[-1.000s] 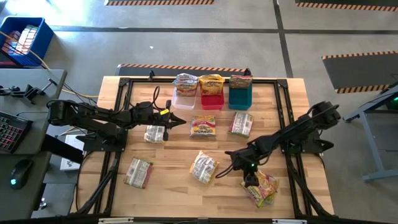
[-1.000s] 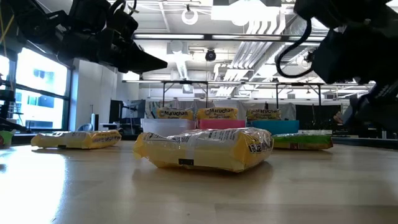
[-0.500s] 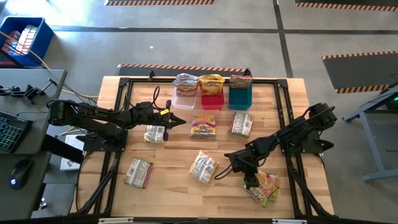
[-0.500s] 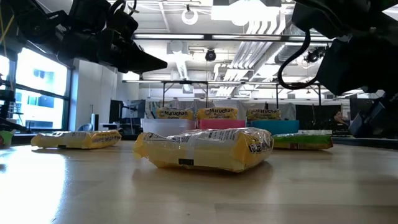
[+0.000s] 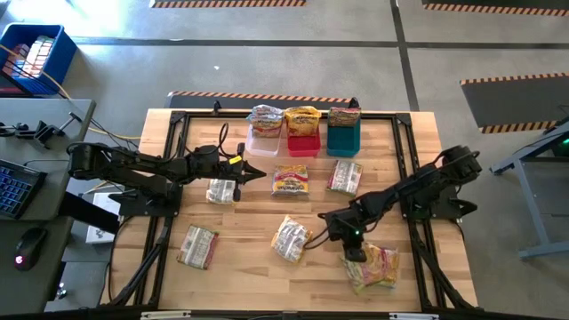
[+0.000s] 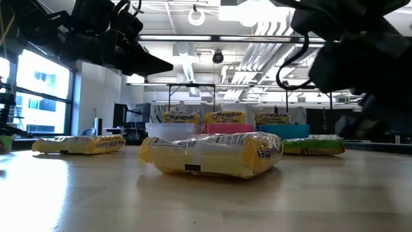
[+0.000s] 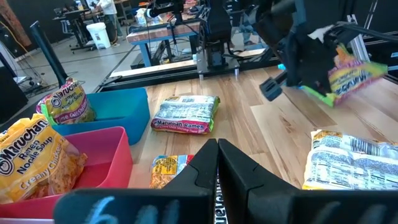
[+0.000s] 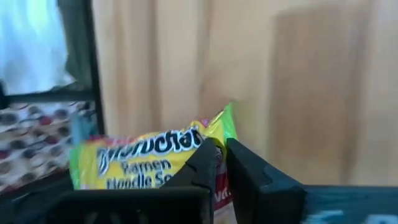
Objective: Sort Maruchan noodles
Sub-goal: Put the green noodle pack into the blue bin
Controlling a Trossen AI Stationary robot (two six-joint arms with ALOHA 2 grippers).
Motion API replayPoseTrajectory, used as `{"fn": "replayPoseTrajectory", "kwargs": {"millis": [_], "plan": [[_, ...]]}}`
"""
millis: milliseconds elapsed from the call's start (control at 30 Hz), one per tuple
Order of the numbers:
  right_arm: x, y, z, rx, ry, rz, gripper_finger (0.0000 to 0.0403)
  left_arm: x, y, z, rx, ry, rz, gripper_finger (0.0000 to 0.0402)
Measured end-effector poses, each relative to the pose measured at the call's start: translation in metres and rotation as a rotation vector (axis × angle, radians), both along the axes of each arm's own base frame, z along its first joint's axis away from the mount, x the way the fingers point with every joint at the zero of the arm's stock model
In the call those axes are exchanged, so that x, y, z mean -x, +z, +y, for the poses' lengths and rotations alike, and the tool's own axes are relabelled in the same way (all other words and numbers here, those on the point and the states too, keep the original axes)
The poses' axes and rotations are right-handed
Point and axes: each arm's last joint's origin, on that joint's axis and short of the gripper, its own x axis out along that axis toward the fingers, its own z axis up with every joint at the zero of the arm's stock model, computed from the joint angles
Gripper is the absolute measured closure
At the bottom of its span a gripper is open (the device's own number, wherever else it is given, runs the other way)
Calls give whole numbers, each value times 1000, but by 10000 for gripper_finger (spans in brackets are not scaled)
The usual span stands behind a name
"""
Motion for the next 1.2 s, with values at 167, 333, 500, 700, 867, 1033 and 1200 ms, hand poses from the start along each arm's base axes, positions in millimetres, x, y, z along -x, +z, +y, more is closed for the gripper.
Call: {"fn": "replayPoseTrajectory", "kwargs": {"millis": [167, 333, 500, 700, 867, 1033, 1200], "plan": [[-3, 17, -20, 202, -104, -154, 400, 0, 0, 0, 0, 0, 1, 398], [7, 41, -41, 449, -346, -202, 402, 0, 0, 0, 0, 0, 1, 398], [22, 57, -44, 514, -483, -199, 399, 0, 0, 0, 0, 0, 1, 398], [20, 54, -36, 401, -529, -132, 325, 0, 0, 0, 1, 0, 1, 398], [14, 36, -32, 354, -526, -24, 218, 0, 0, 0, 2, 0, 0, 398], [4, 17, -28, 323, -466, 16, 140, 0, 0, 0, 3, 0, 3, 398], [-2, 7, -24, 282, -437, 31, 133, 0, -1, 0, 4, 0, 7, 398]]}}
